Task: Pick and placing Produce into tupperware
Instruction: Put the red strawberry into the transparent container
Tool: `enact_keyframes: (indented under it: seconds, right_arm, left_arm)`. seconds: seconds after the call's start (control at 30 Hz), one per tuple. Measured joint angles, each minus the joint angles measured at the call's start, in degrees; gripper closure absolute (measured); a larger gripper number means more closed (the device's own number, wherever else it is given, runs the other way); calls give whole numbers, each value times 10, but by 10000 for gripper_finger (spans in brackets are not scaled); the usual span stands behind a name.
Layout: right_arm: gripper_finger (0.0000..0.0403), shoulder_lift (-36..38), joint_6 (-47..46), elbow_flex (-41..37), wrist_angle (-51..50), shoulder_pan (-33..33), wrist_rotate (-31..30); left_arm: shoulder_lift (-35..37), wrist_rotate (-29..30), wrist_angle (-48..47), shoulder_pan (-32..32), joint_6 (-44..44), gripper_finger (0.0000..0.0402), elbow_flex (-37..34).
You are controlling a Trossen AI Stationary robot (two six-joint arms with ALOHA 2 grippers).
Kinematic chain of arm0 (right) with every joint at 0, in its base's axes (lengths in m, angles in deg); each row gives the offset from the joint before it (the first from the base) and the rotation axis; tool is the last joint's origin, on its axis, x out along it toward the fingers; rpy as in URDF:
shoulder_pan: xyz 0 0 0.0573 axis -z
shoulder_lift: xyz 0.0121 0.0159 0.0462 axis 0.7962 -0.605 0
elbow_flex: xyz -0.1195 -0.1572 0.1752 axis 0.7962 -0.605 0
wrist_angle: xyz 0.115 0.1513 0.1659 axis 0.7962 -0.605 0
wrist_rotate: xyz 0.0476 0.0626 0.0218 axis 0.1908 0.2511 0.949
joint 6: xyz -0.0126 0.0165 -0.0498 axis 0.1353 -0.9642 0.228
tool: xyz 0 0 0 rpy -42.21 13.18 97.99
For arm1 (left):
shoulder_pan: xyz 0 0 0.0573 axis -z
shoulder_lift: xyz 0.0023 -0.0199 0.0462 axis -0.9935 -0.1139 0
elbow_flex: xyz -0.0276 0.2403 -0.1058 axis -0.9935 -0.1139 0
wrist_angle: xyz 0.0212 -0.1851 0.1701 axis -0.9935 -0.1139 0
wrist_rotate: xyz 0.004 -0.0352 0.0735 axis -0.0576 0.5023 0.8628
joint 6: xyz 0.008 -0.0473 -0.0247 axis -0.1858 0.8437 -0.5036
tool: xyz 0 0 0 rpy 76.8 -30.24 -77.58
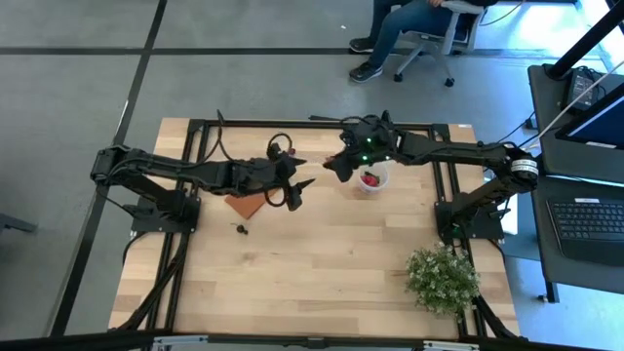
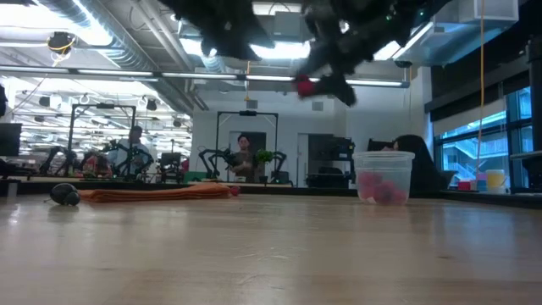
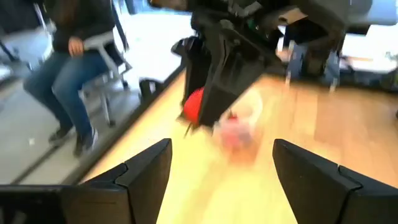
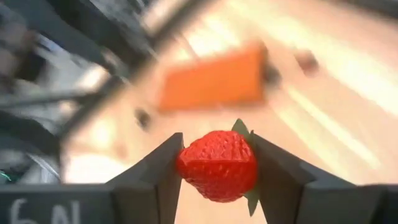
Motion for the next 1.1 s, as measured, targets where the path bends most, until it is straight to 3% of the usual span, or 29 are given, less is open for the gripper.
enact_keyframes:
  seconds: [0.2, 0.4, 0.5, 0.8, 1.1]
  right_arm:
    - [234, 0, 36, 0, -185, 19, -15]
    - [234, 0, 79, 0, -280, 22, -120]
    - [238, 0, 83, -2, -309, 31, -144]
    - [252, 0, 90, -66, -316, 58, -145]
    - [245, 0, 76, -135, -225, 63, -145]
  left_arm:
    - [0, 0, -95, 21, 63, 133, 0]
    - [0, 0, -127, 30, 101, 135, 0]
    - [0, 0, -127, 33, 103, 135, 0]
    - [0, 0, -127, 33, 127, 135, 0]
    - [0, 0, -126, 32, 127, 135, 0]
